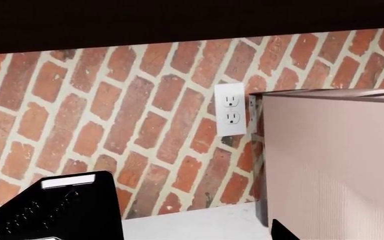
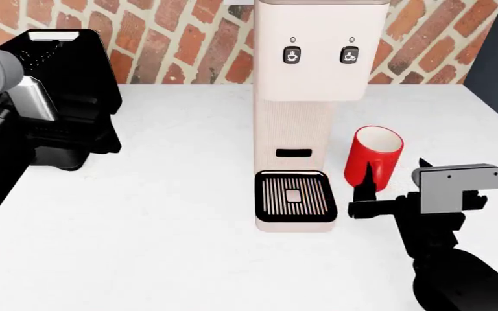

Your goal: Pick the mug from under the coffee machine dispenser and place it on the counter.

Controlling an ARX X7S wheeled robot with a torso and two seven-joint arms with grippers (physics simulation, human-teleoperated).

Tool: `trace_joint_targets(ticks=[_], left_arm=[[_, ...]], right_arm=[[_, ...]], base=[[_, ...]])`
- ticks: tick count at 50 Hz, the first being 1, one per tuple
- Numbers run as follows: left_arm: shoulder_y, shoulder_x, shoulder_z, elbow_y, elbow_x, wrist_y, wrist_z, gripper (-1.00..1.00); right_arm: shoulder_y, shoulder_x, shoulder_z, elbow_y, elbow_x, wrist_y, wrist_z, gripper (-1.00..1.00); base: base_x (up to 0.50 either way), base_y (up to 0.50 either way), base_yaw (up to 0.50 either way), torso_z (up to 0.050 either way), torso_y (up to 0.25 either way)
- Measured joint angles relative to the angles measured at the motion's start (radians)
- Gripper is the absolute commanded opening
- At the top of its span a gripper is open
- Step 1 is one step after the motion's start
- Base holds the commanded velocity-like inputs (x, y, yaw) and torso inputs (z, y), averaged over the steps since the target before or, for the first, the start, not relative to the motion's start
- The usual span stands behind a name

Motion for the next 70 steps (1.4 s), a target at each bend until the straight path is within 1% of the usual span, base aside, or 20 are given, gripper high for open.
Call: trace_joint_targets(ticks=[15, 36, 46, 55, 61, 70], left_arm=[[0.010, -0.007, -0.007, 0.002, -0.001, 0.010, 0.002, 1.00], [0.038, -0.015, -0.023, 0.014, 0.004, 0.028, 0.009, 1.00], [0.067, -0.029, -0.054, 0.045, -0.016, 0.047, 0.000, 1.00], [0.138, -0.056, -0.133, 0.123, -0.065, 0.087, -0.024, 1.00], [0.181, -0.063, -0.209, 0.199, -0.121, 0.106, -0.059, 1.00], [0.119, 0.093, -0.456, 0.265, -0.407, -0.138, -0.230, 1.00]], right_arm=[[-0.040, 0.032, 0.023, -0.077, 0.025, -0.006, 0.010, 1.00], [-0.149, 0.134, 0.095, -0.309, 0.092, -0.005, 0.073, 1.00], [-0.195, 0.192, 0.148, -0.431, 0.161, 0.026, 0.142, 1.00], [-0.248, 0.254, 0.217, -0.547, 0.240, 0.049, 0.228, 1.00], [-0.271, 0.289, 0.258, -0.616, 0.291, 0.063, 0.287, 1.00], [-0.321, 0.349, 0.312, -0.715, 0.344, 0.047, 0.377, 1.00]], base=[[0.00, 0.00, 0.00, 0.000, 0.000], [0.00, 0.00, 0.00, 0.000, 0.000], [0.00, 0.00, 0.00, 0.000, 0.000], [0.00, 0.00, 0.00, 0.000, 0.000], [0.00, 0.00, 0.00, 0.000, 0.000], [0.00, 0.00, 0.00, 0.000, 0.000]])
